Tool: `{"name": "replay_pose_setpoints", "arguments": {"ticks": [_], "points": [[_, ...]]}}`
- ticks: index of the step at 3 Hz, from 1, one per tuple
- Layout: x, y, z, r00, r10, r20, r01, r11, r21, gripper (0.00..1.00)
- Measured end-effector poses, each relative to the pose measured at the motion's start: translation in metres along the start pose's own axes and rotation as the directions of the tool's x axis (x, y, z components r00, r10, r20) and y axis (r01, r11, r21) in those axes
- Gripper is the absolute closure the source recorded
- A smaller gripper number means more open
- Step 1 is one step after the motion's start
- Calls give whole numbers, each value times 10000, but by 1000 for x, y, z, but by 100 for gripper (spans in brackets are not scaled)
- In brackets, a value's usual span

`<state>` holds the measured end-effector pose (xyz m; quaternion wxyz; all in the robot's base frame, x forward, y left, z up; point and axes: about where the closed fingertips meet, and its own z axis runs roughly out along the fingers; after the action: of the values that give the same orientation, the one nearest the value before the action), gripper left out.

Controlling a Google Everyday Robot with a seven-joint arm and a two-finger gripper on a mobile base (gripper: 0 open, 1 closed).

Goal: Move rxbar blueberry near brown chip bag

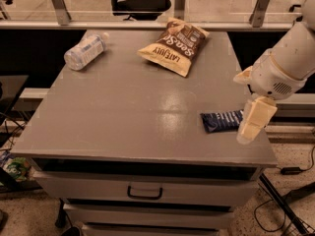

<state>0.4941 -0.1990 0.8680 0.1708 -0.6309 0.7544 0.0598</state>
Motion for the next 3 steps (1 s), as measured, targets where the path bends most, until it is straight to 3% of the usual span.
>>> {"name": "replay_pose_setpoints", "arguments": {"ticks": [1, 2, 3], "points": [[4, -6, 21, 9999, -122, -107, 120, 9997, -190, 4], [7, -9, 32, 9996, -167, -224, 159, 9992, -377, 34], [7, -9, 35, 9993, -200, -300, 187, 9988, -448, 58]]}}
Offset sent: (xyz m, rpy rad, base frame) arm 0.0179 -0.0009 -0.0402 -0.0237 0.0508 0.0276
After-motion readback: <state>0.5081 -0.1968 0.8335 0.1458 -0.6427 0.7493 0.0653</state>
